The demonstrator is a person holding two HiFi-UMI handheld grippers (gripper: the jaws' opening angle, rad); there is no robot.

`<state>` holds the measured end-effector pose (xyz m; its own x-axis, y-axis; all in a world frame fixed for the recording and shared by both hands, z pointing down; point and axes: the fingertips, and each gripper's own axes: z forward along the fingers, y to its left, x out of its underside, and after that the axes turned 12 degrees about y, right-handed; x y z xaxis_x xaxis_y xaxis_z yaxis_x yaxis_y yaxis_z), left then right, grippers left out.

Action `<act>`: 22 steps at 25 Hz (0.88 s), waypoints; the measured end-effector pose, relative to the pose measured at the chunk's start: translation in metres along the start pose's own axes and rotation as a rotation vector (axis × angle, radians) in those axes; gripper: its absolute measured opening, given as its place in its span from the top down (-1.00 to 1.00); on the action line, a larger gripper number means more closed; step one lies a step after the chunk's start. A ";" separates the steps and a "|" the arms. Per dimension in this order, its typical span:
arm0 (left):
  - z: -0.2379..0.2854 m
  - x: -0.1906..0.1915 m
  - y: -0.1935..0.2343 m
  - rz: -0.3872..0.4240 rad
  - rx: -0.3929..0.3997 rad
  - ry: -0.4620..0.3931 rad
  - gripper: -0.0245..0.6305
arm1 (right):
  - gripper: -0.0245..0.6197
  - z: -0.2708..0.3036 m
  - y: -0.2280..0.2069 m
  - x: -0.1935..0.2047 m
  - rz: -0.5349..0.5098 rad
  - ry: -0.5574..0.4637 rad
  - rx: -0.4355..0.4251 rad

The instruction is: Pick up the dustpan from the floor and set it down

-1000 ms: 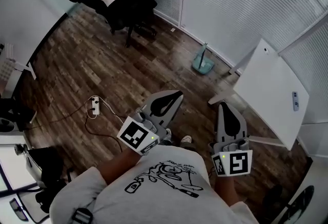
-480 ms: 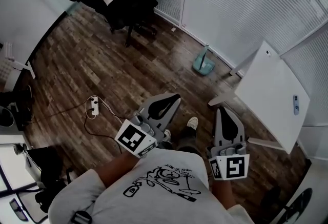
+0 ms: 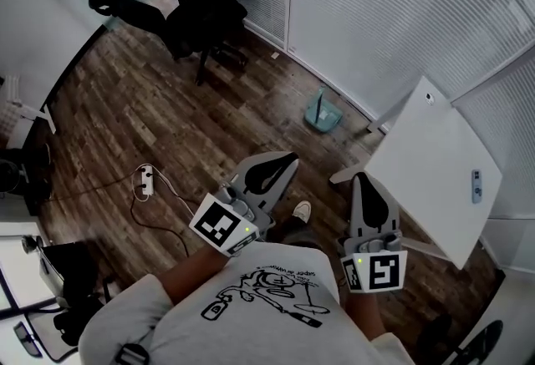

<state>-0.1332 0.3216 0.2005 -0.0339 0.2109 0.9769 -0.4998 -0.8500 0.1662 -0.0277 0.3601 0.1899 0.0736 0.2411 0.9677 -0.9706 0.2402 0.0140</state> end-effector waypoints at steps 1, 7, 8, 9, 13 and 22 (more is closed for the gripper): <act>0.011 -0.002 -0.001 0.001 -0.002 0.000 0.92 | 0.90 0.002 -0.011 -0.001 -0.004 -0.001 -0.002; 0.069 -0.016 -0.006 0.016 -0.012 0.002 0.92 | 0.91 0.014 -0.073 -0.009 -0.010 -0.011 -0.005; 0.075 -0.019 -0.007 0.020 -0.017 0.000 0.92 | 0.90 0.015 -0.080 -0.009 -0.017 -0.012 -0.005; 0.081 -0.021 -0.007 0.024 -0.023 -0.002 0.92 | 0.91 0.017 -0.086 -0.009 -0.030 -0.011 -0.005; 0.104 -0.022 -0.012 0.037 -0.050 -0.008 0.92 | 0.90 0.021 -0.106 -0.003 -0.068 -0.009 -0.023; 0.124 -0.012 -0.006 -0.007 -0.082 0.001 0.92 | 0.90 0.035 -0.121 0.001 -0.071 0.007 -0.064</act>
<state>-0.0225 0.2647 0.2046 -0.0313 0.2174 0.9756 -0.5690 -0.8063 0.1615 0.0819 0.2983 0.1981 0.1435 0.2274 0.9632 -0.9462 0.3166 0.0662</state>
